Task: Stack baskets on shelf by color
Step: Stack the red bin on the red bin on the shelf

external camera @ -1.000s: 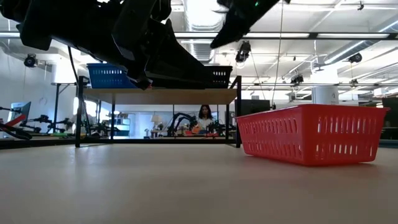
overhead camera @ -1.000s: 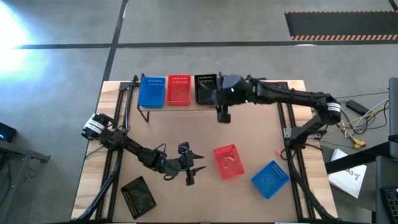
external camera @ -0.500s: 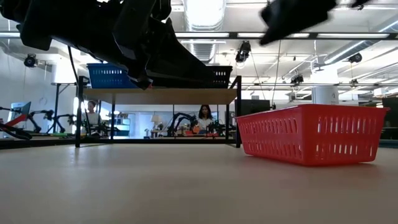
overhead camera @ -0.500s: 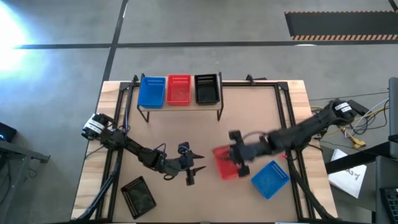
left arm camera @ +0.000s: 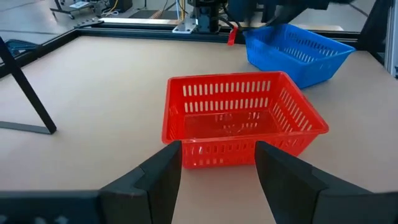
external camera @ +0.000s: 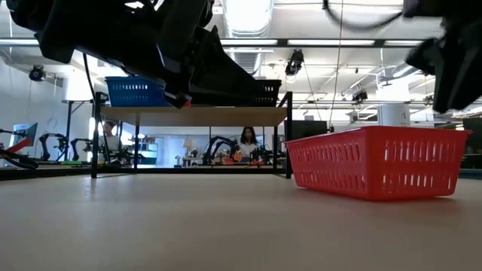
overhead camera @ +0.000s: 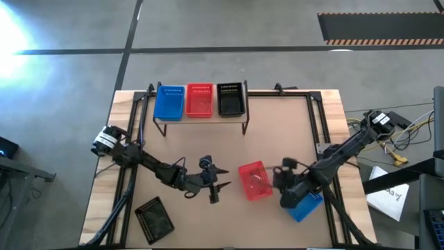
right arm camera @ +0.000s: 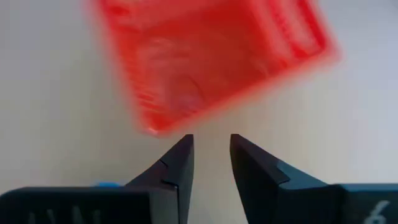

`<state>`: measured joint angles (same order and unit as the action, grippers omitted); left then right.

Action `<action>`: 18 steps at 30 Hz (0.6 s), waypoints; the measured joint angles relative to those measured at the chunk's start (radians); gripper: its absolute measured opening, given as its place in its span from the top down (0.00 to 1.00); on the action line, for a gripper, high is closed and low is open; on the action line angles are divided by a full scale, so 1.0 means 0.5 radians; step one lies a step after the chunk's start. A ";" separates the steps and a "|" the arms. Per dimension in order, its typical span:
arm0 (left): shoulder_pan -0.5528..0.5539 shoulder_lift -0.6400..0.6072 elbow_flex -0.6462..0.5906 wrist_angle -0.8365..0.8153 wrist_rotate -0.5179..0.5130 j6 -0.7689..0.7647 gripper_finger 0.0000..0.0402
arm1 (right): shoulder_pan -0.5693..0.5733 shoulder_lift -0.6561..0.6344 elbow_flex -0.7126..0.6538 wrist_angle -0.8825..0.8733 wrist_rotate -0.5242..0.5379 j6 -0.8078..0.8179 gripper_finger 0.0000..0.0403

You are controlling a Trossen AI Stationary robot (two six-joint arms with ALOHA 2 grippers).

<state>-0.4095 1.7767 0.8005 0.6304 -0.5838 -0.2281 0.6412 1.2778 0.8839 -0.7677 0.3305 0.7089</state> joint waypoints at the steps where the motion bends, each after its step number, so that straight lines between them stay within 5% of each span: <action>1: 0.000 0.000 0.004 -0.003 0.000 0.000 0.53 | -0.011 0.000 -0.014 -0.073 0.052 0.109 0.75; 6: -0.005 0.001 0.049 0.052 -0.001 0.112 0.53 | -0.087 0.002 -0.154 0.064 0.074 0.268 0.73; 18: -0.091 -0.040 0.275 -0.045 0.051 0.286 0.53 | -0.395 0.446 -0.237 1.682 0.073 -0.415 0.83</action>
<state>-0.4548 1.7570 0.9381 0.6077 -0.5586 -0.0853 0.4437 1.5008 0.7654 0.0732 0.3671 0.5014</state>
